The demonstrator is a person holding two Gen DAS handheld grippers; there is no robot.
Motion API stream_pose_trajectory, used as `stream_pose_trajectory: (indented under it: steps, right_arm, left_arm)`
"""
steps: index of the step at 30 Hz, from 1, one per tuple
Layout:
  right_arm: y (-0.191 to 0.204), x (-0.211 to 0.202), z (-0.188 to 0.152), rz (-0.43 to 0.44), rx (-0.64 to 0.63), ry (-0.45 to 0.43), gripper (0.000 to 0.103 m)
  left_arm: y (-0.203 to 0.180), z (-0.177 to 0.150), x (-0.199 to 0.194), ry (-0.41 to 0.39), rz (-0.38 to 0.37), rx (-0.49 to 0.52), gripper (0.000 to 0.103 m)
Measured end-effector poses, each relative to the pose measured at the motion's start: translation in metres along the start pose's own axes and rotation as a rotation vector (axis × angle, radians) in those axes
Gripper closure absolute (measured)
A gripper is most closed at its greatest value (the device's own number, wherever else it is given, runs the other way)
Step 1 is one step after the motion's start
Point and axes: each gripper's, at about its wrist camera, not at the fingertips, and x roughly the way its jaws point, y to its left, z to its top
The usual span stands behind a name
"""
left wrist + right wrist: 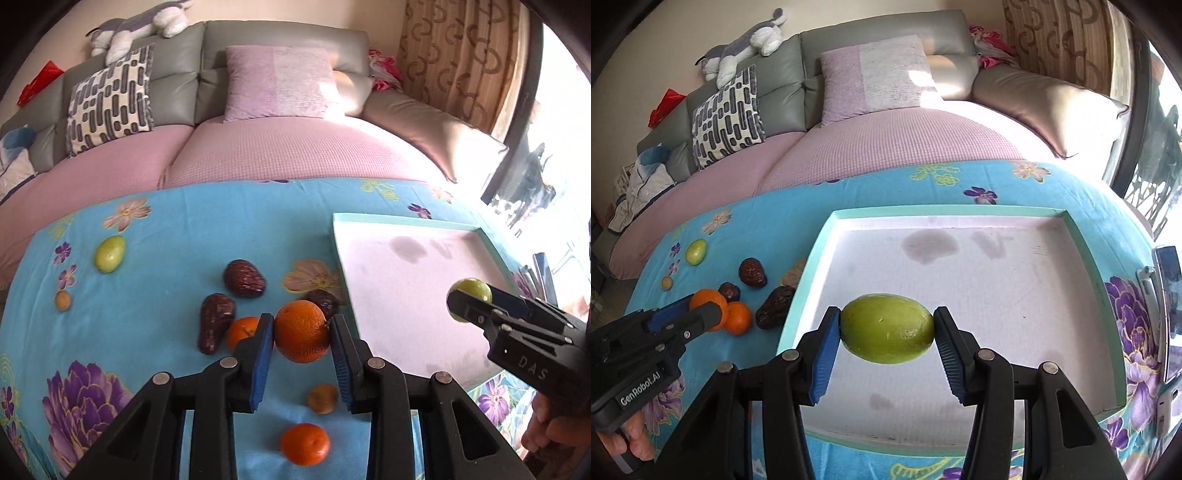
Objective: Organize fruits
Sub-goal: 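Carry the pear into the white tray and open the right tool while the left tool carries the orange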
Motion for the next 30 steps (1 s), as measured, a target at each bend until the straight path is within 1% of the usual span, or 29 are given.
stream_pose_trajectory:
  steps: [3,7,10,14,19,22,27,30]
  right_arm:
    - [-0.024,-0.006,0.001,-0.034,0.051,-0.017,0.050]
    - [-0.053,-0.012,0.001,-0.094,0.107,-0.029,0.050]
    - [-0.070,-0.014,0.000,-0.118,0.144,-0.029,0.050]
    - [-0.085,-0.017,-0.002,-0.147,0.169,-0.031,0.050]
    - [-0.095,-0.018,-0.003,-0.161,0.185,-0.023,0.050]
    - [-0.100,-0.012,-0.006,-0.179,0.185,-0.002,0.050]
    - [-0.110,0.013,-0.017,-0.202,0.196,0.089,0.050]
    - [-0.112,0.016,-0.018,-0.200,0.191,0.091,0.050]
  left_arm:
    - [-0.021,-0.002,0.010,0.021,-0.033,0.043,0.070]
    - [-0.044,-0.003,0.017,0.027,-0.038,0.092,0.070]
    - [-0.054,-0.003,0.021,0.028,-0.051,0.111,0.070]
    - [-0.065,-0.002,0.028,0.040,-0.061,0.129,0.070]
    - [-0.077,-0.002,0.034,0.045,-0.076,0.147,0.070]
    - [-0.084,-0.006,0.043,0.060,-0.082,0.163,0.070]
    - [-0.088,-0.016,0.061,0.113,-0.076,0.177,0.070]
    - [-0.088,-0.017,0.063,0.115,-0.078,0.177,0.070]
